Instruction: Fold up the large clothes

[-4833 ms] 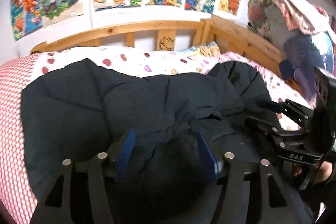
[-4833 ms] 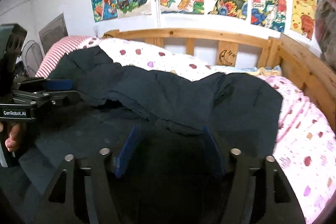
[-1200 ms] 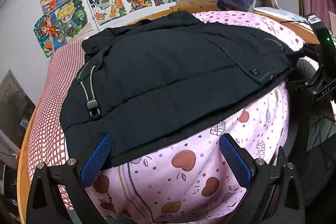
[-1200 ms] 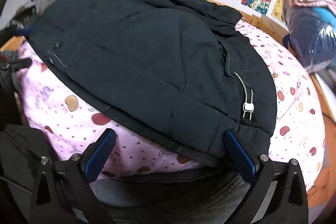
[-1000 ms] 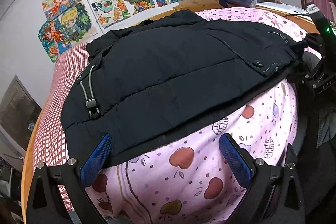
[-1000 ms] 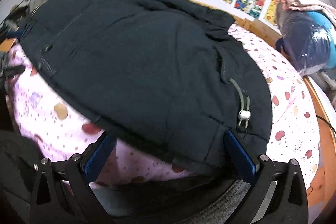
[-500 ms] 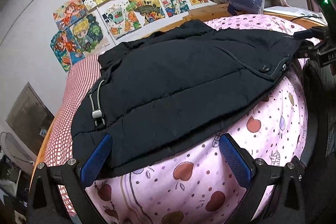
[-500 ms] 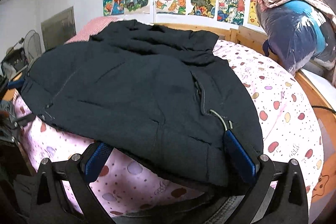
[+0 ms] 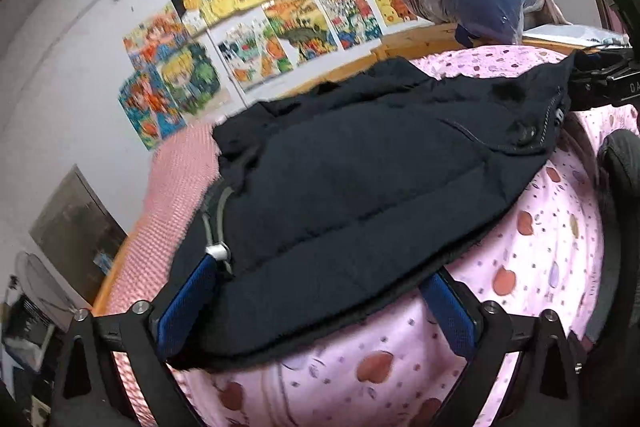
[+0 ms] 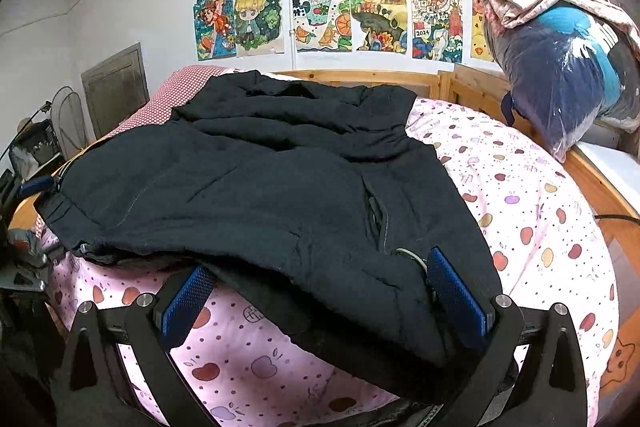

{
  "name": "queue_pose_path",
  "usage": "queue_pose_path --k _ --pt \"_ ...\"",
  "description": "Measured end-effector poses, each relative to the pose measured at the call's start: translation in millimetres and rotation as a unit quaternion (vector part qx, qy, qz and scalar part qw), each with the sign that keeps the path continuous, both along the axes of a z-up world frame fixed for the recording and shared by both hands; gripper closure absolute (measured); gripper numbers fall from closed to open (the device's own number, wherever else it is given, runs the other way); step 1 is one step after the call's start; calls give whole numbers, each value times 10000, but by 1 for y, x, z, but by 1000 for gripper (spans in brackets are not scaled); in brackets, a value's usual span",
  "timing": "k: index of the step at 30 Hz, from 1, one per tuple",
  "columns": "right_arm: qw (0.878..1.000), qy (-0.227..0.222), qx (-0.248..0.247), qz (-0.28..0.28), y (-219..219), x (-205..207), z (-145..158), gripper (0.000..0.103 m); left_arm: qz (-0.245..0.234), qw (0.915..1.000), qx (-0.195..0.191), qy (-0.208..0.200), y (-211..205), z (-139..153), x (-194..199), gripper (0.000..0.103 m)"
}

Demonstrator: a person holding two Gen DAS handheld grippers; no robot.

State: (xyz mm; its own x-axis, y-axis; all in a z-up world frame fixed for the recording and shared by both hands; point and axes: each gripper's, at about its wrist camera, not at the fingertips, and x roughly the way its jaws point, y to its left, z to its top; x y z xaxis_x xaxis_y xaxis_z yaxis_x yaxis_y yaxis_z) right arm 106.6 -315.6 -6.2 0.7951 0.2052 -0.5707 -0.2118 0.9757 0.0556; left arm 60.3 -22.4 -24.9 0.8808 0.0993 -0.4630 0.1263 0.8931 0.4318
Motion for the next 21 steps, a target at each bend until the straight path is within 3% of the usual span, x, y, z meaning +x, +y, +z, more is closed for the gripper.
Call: queue_pose_path --k 8,12,17,21 --pt "9999 144 -27 51 1 -4 -15 2 -211 9983 491 -221 -12 4 5 34" --pt "9986 317 -381 165 8 -9 -31 2 -190 9990 377 -153 -11 11 16 49" --pt "9929 489 -1051 263 24 -17 -48 2 -207 9990 285 -281 -10 22 18 54" --pt "9913 500 -1214 131 27 -16 -46 2 -193 9988 329 -298 -10 20 16 54"
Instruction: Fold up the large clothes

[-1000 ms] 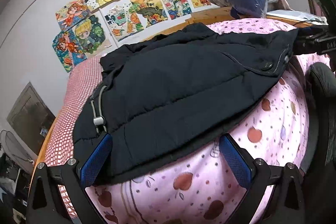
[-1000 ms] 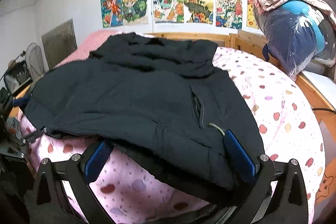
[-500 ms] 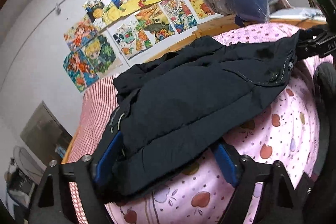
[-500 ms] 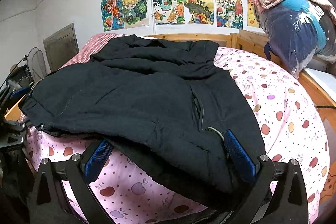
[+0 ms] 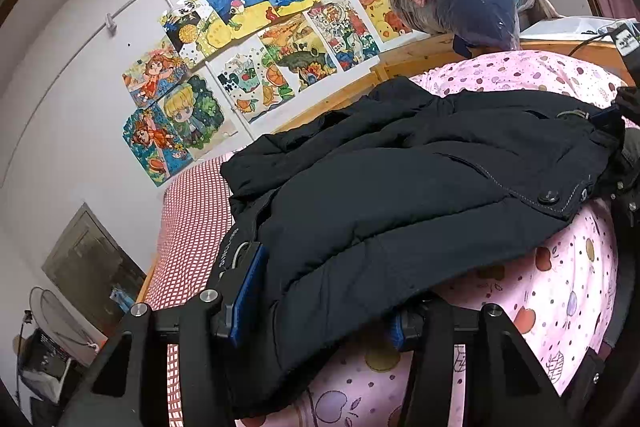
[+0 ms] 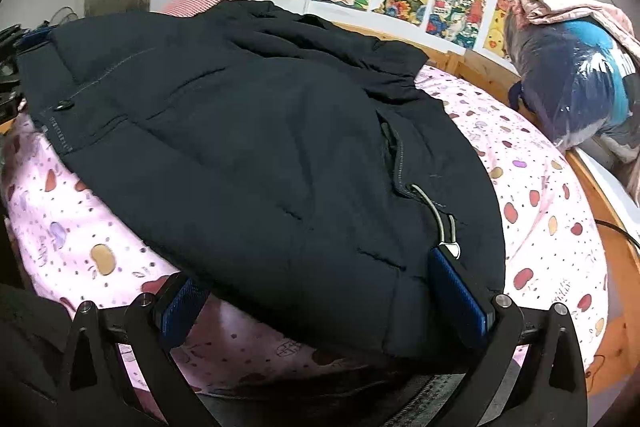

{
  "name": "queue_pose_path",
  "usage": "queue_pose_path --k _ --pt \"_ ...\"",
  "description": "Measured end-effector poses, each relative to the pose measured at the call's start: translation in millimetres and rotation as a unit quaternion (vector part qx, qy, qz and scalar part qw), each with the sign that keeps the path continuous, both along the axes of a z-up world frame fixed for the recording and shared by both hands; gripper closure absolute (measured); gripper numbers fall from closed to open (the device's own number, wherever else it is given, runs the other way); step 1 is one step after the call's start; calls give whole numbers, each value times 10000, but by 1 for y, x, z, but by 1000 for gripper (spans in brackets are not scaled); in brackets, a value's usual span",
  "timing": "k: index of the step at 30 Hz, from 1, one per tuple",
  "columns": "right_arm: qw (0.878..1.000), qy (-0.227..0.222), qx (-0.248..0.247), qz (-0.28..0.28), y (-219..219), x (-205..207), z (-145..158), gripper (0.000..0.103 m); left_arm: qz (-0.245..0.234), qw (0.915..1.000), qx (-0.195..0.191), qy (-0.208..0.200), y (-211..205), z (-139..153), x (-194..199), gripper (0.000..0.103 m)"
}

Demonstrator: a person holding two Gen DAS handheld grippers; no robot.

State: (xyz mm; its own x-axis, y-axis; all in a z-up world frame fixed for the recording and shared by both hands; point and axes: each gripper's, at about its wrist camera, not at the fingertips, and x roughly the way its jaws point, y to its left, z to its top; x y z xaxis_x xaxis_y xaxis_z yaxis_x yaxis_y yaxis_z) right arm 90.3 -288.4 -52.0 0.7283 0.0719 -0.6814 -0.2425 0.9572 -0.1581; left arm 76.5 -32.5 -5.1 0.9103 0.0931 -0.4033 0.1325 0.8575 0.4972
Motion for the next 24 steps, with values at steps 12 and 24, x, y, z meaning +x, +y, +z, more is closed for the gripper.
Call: queue_pose_path --k 12,24 --pt "9984 -305 274 -380 -17 -5 12 43 212 9995 -40 222 12 -15 -3 54" --pt "9946 -847 490 -346 -9 -10 32 87 111 9991 -412 82 12 3 -2 86"
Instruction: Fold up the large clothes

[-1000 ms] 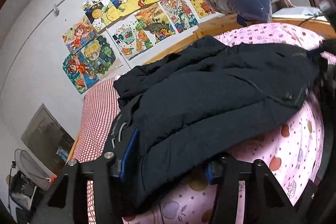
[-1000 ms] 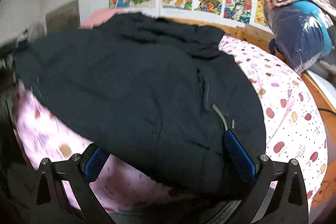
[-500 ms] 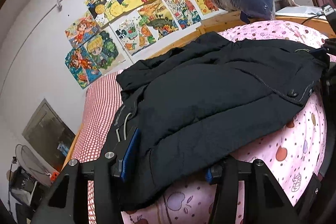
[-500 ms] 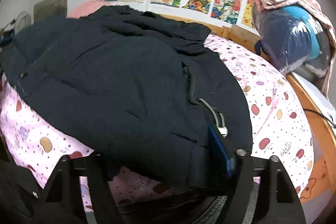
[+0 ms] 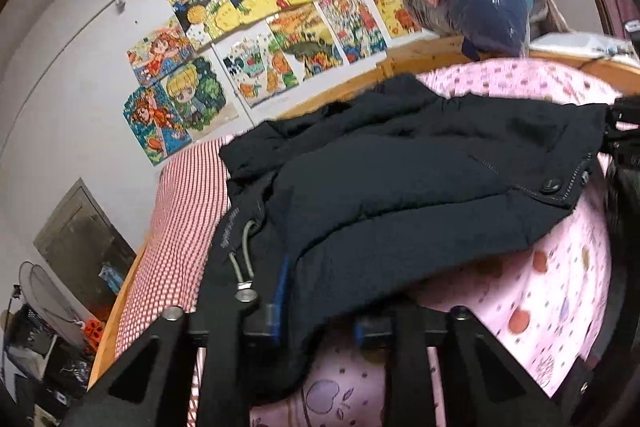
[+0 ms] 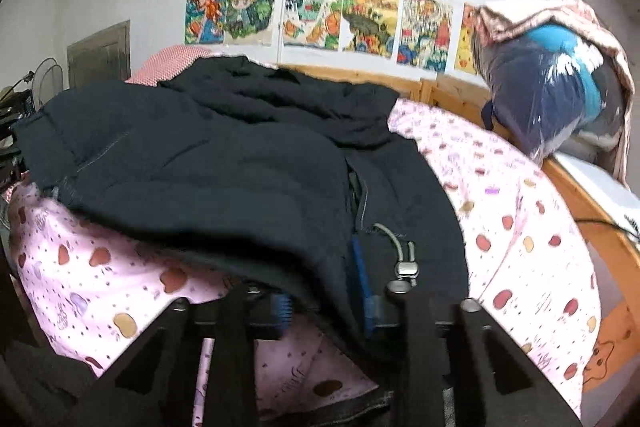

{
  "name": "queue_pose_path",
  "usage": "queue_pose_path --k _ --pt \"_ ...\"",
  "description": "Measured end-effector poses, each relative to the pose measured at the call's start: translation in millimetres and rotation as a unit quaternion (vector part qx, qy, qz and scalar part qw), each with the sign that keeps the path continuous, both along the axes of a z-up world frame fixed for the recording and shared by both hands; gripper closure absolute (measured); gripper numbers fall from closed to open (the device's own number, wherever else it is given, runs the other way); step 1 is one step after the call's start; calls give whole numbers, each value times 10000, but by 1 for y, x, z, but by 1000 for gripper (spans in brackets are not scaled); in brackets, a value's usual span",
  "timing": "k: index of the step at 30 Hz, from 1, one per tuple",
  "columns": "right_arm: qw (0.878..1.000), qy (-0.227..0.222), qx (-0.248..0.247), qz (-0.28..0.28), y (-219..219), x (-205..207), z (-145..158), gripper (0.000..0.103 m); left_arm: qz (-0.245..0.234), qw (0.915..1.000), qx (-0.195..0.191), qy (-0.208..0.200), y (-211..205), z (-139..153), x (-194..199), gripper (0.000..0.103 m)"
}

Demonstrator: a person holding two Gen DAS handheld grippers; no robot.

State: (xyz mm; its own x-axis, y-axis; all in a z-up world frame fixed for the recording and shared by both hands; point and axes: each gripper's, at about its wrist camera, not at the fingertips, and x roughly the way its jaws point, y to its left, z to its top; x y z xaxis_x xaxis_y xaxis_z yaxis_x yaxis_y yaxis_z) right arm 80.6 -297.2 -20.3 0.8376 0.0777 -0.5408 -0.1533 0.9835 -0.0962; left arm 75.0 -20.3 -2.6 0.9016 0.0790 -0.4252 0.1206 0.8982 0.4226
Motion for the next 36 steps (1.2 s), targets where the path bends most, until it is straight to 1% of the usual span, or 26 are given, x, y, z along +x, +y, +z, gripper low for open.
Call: queue_pose_path --k 1,4,9,13,16,18,20,24,29,32,36 --pt "10000 -58 -4 14 1 -1 3 91 -32 10000 -27 -68 0 4 -2 87" --pt "9997 -248 3 55 2 -7 14 95 -99 9996 -143 -218 1 13 -8 91" --pt "9981 -443 397 136 -4 -22 30 96 -157 9988 -385 -254 7 27 -20 94" --pt "9960 -630 599 201 -7 -35 46 96 -221 9984 -420 -308 12 40 -35 94" --pt "9944 -694 761 247 -12 -34 57 96 -229 9976 -595 -266 17 51 -38 94" --pt "9931 -704 898 260 -14 -28 61 96 -215 9962 -820 -196 21 57 -34 94" --pt "9918 -734 1006 271 -17 -21 65 96 -221 9932 -1141 -115 27 63 -27 94" --pt "9887 -828 1217 286 -20 -4 74 96 -283 9876 -1547 -24 35 74 -14 94" --pt "9860 -949 1344 289 -19 27 93 96 -316 9854 -1671 -97 39 96 12 94" --pt "9856 -1034 1305 295 -17 48 106 96 -308 9863 -1612 -171 38 108 26 94" --pt "9857 -1063 1262 332 -13 80 119 96 -281 9849 -1704 -149 43 125 58 94"
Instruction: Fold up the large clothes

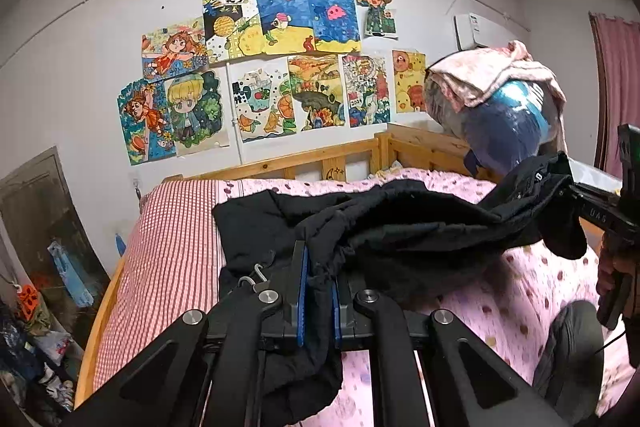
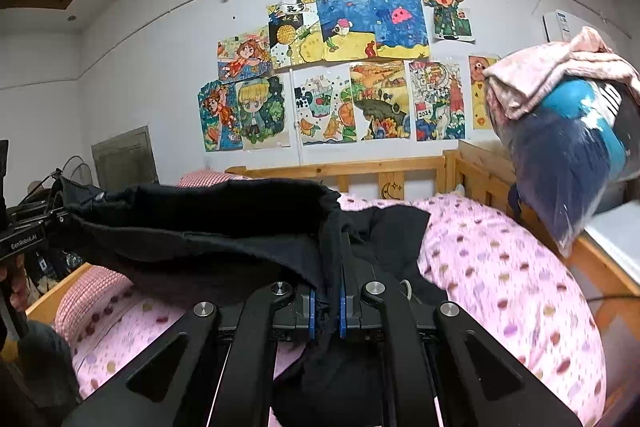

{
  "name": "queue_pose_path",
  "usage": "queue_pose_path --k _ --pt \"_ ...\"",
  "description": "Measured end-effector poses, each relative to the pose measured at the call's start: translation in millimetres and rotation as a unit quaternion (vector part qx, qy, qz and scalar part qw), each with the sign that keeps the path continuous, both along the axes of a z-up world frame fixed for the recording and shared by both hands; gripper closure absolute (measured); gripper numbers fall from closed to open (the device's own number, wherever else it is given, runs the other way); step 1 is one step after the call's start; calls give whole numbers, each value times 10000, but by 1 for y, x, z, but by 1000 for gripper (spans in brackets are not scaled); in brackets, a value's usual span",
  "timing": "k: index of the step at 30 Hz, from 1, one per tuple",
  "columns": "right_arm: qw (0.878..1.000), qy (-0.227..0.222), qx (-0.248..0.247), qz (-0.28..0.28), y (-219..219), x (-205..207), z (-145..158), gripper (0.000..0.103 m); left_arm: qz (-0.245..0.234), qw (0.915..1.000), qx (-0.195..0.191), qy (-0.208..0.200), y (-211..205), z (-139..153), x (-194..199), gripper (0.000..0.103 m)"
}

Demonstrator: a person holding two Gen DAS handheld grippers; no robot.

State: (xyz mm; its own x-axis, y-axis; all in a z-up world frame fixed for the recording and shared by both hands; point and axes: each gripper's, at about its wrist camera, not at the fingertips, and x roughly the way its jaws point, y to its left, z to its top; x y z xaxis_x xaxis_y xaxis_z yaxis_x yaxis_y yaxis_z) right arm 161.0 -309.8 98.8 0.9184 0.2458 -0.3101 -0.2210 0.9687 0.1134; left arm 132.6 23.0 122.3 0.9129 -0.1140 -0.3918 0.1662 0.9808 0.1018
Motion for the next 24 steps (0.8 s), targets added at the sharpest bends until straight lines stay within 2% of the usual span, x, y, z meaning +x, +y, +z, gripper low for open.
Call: queue_pose_path --k 11,24 --pt "9999 -19 -103 4 9 79 15 96 153 9997 163 -36 -4 22 81 94" --pt "9997 90 -209 -102 23 178 -2 95 351 9992 130 172 -2 9 188 94"
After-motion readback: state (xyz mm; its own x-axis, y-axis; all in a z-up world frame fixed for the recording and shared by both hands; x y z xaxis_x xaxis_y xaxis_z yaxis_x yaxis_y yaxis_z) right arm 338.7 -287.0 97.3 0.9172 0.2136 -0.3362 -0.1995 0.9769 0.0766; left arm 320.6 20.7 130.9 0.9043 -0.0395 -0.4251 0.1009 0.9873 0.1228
